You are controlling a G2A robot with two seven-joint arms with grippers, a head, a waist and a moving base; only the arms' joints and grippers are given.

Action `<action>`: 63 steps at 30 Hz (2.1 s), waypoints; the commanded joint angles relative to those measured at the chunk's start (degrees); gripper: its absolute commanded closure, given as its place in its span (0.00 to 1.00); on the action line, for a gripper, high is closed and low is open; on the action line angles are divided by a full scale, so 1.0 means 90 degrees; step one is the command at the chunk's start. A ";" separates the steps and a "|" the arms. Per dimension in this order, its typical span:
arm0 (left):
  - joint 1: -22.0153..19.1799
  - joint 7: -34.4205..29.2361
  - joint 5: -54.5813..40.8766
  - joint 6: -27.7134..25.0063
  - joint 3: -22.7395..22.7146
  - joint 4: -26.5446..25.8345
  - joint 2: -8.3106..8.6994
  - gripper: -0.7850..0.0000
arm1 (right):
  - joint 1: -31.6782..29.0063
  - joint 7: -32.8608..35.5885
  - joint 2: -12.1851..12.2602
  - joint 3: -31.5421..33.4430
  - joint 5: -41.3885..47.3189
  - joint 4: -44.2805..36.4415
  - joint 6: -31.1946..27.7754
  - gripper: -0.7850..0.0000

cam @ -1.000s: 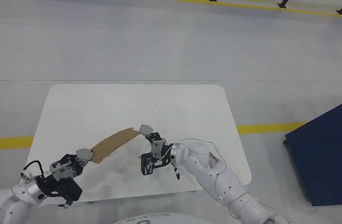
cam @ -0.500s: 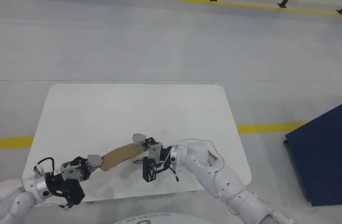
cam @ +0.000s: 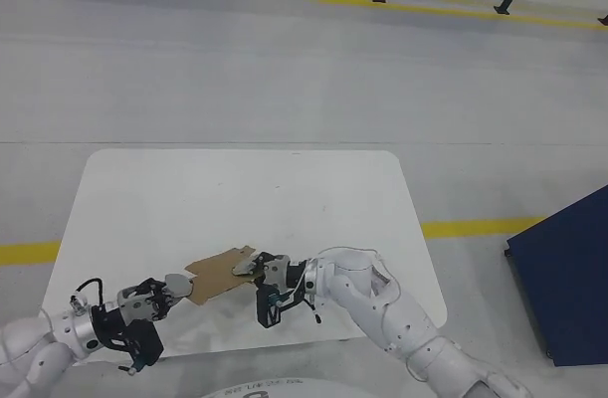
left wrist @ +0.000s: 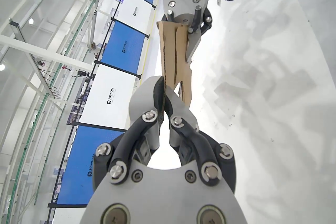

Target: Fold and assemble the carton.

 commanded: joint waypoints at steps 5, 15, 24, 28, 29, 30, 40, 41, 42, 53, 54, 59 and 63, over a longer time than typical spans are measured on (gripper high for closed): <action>0.0151 0.0143 -0.0769 0.0311 -0.0427 0.0399 0.0016 0.00 | -0.0122 0.0386 0.0009 0.0133 0.0179 -0.0069 0.0504 1.00; 0.0305 0.0750 -0.1571 0.0444 -0.0933 0.1061 0.0044 0.00 | -0.1047 0.0245 0.0218 0.1303 0.1068 -0.1440 0.0718 1.00; 0.0305 0.0750 -0.1571 0.0444 -0.0933 0.1061 0.0044 0.00 | -0.0999 0.0203 0.0214 0.1200 0.1177 -0.1341 0.0456 1.00; 0.0305 0.0750 -0.1571 0.0444 -0.0933 0.1061 0.0044 0.00 | -0.0292 -0.0702 0.0244 0.1669 0.3017 -0.0568 -0.1080 1.00; 0.0305 0.0750 -0.1571 0.0444 -0.0933 0.1061 0.0044 0.00 | -0.0020 -0.0890 0.0290 0.1934 0.3419 -0.0291 -0.1772 1.00; 0.0305 0.0750 -0.1571 0.0444 -0.0933 0.1061 0.0044 0.00 | 0.0108 -0.0922 0.0317 0.2074 0.3581 -0.0137 -0.2112 1.00; 0.0305 0.0750 -0.1571 0.0444 -0.0933 0.1061 0.0044 0.00 | 0.0792 -0.0065 0.0766 0.2776 0.6611 0.0553 -0.3055 1.00; 0.0305 0.0750 -0.1571 0.0444 -0.0933 0.1061 0.0044 0.00 | 0.0741 0.0107 0.0800 0.2889 0.6943 0.0543 -0.3055 1.00; 0.0305 0.0750 -0.1571 0.0444 -0.0933 0.1061 0.0044 0.00 | 0.0695 0.0226 0.0818 0.2927 0.7146 0.0476 -0.3055 1.00; 0.0305 0.0750 -0.1571 0.0444 -0.0933 0.1061 0.0044 0.00 | 0.0695 0.0226 0.0818 0.2927 0.7146 0.0476 -0.3055 1.00; 0.0305 0.0750 -0.1571 0.0444 -0.0933 0.1061 0.0044 0.00 | 0.0695 0.0226 0.0818 0.2927 0.7146 0.0476 -0.3055 1.00; 0.0305 0.0750 -0.1571 0.0444 -0.0933 0.1061 0.0044 0.00 | 0.0753 0.0551 0.0833 0.2656 0.8367 0.0663 -0.3055 1.00; 0.0305 0.0750 -0.1571 0.0444 -0.0933 0.1061 0.0044 0.00 | 0.0934 0.1180 0.0942 0.2532 0.9365 0.0712 -0.3055 1.00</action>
